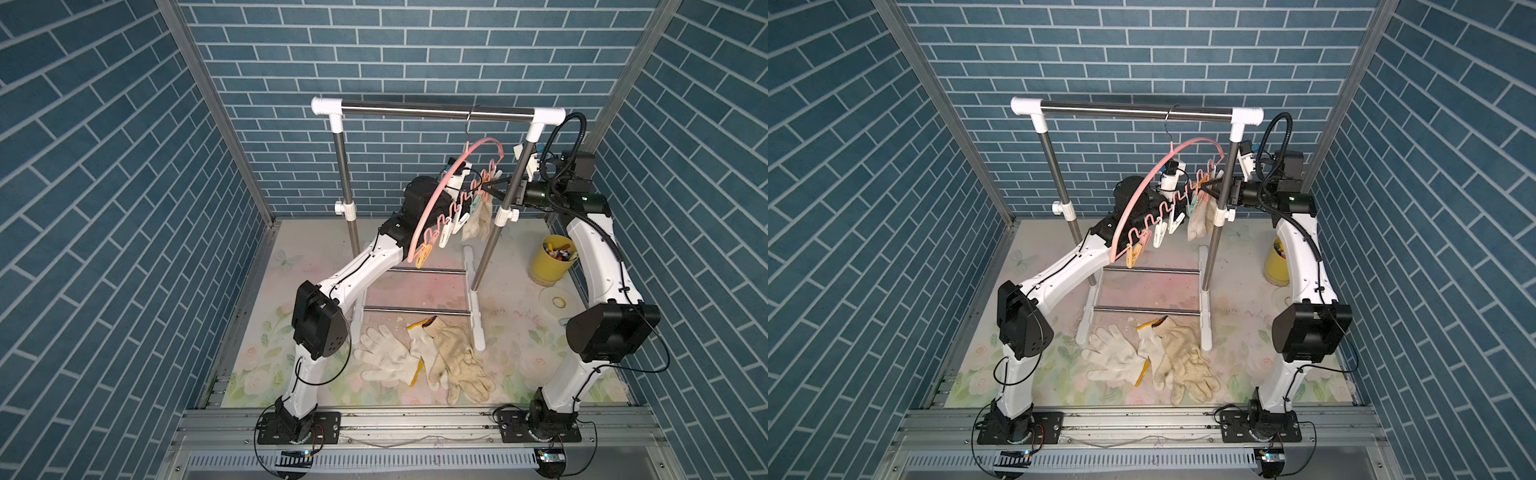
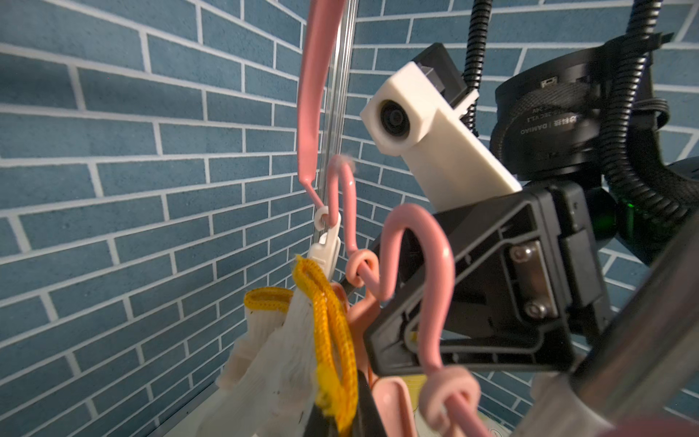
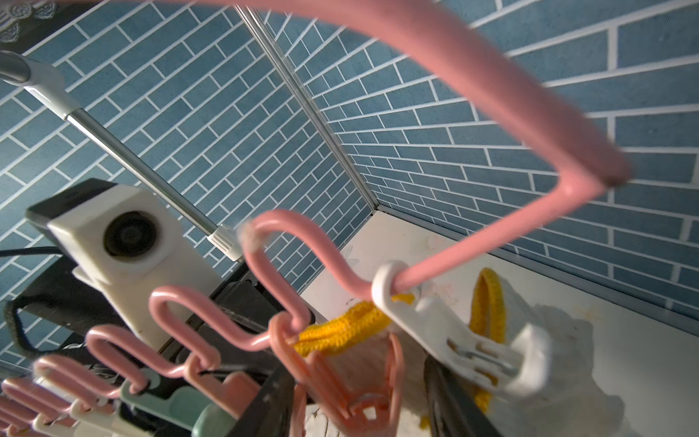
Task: Clip the gloves onto a hanger to dry
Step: Open the clamp at the hanger.
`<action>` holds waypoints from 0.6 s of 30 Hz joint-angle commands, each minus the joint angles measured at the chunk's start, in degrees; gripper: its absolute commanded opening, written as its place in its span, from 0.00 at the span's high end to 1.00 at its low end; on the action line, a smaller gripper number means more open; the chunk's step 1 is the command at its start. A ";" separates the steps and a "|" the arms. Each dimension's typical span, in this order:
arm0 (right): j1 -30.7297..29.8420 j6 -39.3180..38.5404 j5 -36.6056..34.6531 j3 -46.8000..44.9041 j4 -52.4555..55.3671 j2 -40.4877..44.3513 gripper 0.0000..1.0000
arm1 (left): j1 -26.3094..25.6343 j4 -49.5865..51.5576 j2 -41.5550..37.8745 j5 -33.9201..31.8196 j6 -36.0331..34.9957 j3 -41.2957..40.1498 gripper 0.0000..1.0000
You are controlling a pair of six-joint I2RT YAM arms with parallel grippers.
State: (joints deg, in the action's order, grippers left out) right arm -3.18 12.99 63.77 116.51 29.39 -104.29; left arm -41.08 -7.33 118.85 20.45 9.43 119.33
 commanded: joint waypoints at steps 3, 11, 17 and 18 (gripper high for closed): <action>-1.13 -3.33 0.92 2.55 1.55 -1.42 0.46 | -0.14 -2.48 -0.81 0.26 -0.39 1.25 1.00; -1.13 -3.50 0.48 3.12 1.41 -1.44 0.56 | -0.14 -2.44 -1.26 0.21 -0.55 0.66 1.00; -1.15 -3.85 0.14 3.19 1.69 -1.27 0.68 | -0.14 -2.21 -1.60 -0.13 -0.98 0.09 1.00; -1.13 -4.01 0.05 3.11 1.64 -1.20 0.70 | -0.07 -2.17 -1.68 -0.28 -1.11 0.05 1.00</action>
State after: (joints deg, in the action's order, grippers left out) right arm -3.97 11.94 63.66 118.24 30.17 -105.12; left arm -41.06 -7.18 118.85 20.23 9.15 119.33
